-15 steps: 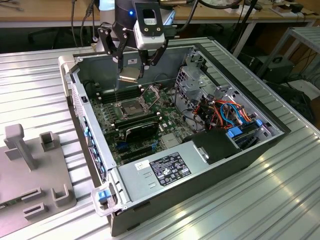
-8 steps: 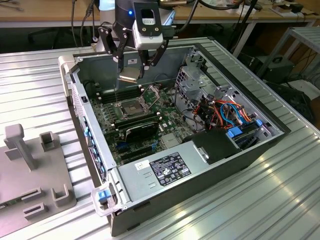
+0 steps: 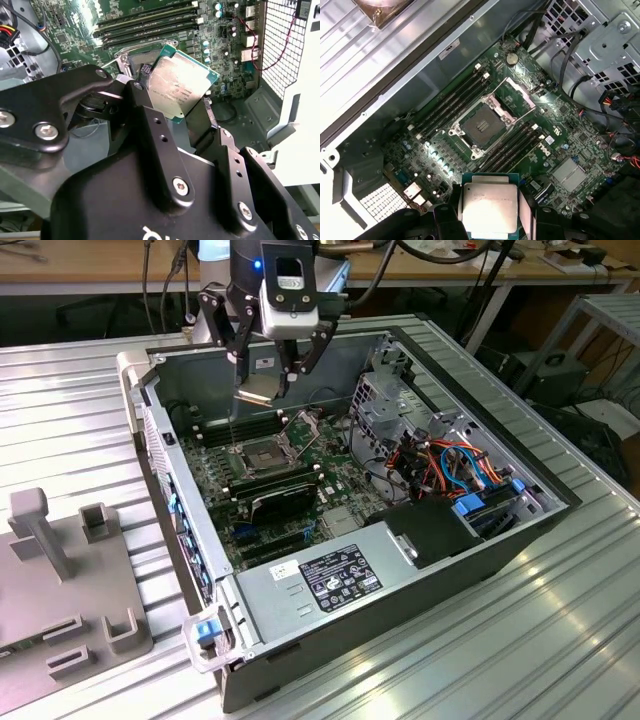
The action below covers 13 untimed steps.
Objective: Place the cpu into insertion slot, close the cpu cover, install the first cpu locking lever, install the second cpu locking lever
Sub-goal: 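Place the cpu into insertion slot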
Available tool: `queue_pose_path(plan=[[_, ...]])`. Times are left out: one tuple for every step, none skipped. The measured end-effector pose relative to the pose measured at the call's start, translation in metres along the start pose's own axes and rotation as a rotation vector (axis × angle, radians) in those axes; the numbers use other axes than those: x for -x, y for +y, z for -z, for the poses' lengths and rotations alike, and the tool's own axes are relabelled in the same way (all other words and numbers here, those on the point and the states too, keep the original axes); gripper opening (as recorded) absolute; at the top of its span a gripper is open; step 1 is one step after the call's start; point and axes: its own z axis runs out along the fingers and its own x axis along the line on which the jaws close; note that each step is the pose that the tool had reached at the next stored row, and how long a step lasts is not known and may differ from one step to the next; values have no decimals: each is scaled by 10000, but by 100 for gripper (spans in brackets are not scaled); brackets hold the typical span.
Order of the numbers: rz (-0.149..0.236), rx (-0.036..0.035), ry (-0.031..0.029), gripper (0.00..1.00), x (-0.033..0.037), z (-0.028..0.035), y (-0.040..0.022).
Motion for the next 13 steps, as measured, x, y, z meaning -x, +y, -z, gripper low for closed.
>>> queue_pose_path(plan=[[-103,-2,-4,54,0,0,0],[-172,-4,-7,54,0,0,0],[-251,-6,-11,54,0,0,0],[-327,-7,-14,54,0,-1,0],[-389,-9,-17,54,0,0,0],[-411,-10,-18,54,0,0,0],[-412,-10,-18,54,0,0,0],[-420,-10,-19,54,0,-1,0],[-428,-10,-19,54,0,0,0],[-429,-10,-19,54,0,0,0],[-429,-10,-19,54,0,-1,0],[-430,-10,-19,54,0,-1,0],[-429,-10,-19,54,0,0,0]])
